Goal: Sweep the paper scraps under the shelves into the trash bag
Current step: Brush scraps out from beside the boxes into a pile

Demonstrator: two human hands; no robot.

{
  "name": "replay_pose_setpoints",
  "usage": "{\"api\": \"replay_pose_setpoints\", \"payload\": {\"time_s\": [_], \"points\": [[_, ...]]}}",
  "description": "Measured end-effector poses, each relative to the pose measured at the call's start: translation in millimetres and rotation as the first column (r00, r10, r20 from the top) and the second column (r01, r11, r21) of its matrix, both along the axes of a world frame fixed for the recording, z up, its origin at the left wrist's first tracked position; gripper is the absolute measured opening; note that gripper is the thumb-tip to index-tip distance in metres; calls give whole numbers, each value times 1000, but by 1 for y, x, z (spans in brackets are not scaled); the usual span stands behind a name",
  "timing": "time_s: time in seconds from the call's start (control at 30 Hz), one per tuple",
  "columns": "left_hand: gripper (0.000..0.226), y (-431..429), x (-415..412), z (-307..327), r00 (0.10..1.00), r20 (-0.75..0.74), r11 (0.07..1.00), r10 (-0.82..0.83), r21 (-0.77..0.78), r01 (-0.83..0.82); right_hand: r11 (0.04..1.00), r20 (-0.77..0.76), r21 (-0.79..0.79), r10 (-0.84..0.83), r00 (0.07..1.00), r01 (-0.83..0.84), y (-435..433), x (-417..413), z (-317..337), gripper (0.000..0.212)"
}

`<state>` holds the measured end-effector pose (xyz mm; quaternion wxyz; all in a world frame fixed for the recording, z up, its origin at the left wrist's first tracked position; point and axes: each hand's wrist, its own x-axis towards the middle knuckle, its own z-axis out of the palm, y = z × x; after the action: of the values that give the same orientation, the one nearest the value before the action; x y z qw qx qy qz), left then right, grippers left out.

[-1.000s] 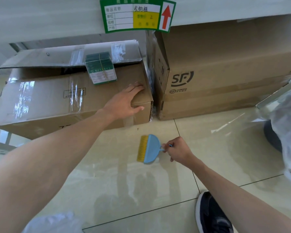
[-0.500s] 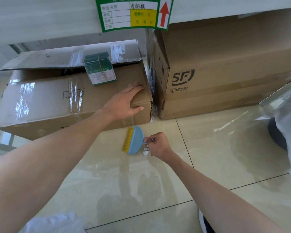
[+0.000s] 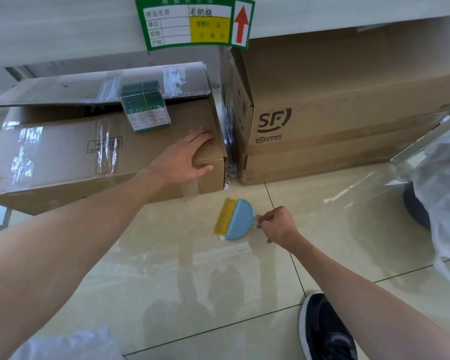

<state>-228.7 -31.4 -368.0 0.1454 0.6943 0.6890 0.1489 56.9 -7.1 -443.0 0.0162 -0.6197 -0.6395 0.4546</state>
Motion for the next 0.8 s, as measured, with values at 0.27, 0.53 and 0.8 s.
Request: {"api": "replay_pose_setpoints", "payload": {"time_s": [0.27,0.53,0.8], "points": [[85,0,25,20,994,-53,995,95,33,-93,1000,-62,-7,14,998,-14,-5,1,15,35],[79,30,82,90,997,62,920,42,387,-63,994,-108,99,59,992,-48,-12,6,44,42],[84,69,109,142,990,-124,935,-66,340,105,982,-106,181,79,991,-59,-19,2,62,47]]}}
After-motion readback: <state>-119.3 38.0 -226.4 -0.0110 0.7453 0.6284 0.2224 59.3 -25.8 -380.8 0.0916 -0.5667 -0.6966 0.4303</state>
